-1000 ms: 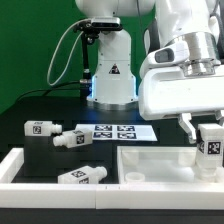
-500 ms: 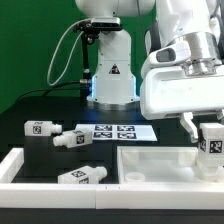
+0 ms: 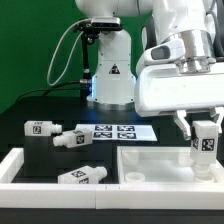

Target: Assemble one leg

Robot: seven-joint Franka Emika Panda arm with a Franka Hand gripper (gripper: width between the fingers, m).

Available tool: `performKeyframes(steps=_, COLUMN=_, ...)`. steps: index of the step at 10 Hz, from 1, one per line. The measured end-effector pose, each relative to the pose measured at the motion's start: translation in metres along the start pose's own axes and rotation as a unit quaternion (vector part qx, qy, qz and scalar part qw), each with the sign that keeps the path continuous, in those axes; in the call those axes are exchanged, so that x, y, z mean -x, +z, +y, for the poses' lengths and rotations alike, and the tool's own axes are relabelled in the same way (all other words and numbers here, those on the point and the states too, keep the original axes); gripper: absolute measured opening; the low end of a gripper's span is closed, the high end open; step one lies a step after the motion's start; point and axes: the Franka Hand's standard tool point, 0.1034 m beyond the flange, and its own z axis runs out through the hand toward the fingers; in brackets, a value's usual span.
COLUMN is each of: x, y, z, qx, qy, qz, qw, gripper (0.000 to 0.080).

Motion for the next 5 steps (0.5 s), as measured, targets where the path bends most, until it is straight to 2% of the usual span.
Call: performKeyframes(steps=5, x=0.0024, y=0.0042, z=-0.0072, qx=-0.003, qy=0.000, qz=-0.003, qw=1.000, gripper=0.0285)
